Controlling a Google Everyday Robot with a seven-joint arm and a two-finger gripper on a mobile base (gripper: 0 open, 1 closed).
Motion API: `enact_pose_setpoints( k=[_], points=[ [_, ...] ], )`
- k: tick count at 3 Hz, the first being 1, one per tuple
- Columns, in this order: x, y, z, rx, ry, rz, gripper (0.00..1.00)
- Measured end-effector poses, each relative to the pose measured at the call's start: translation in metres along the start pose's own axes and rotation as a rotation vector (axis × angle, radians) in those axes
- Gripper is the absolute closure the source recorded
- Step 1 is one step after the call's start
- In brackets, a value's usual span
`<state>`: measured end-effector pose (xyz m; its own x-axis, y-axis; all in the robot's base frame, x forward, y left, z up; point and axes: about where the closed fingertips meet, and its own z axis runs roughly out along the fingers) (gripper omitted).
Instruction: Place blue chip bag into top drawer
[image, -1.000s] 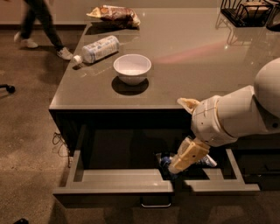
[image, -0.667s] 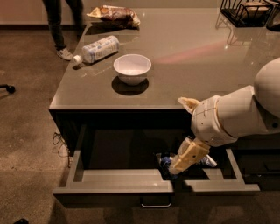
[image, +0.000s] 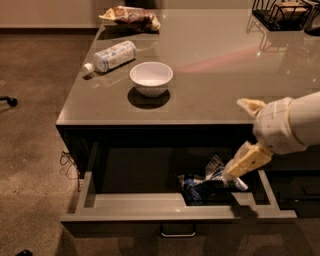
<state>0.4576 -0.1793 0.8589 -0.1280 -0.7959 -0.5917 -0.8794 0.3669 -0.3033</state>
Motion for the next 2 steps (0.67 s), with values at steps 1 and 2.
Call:
enact_pose_setpoints(
  k=[1, 2],
  points=[
    [0.029, -0.041, -0.029, 0.094, 0.002, 0.054, 0.0],
    [0.05, -0.081, -0.058, 0.182, 0.006, 0.1, 0.0]
  ],
)
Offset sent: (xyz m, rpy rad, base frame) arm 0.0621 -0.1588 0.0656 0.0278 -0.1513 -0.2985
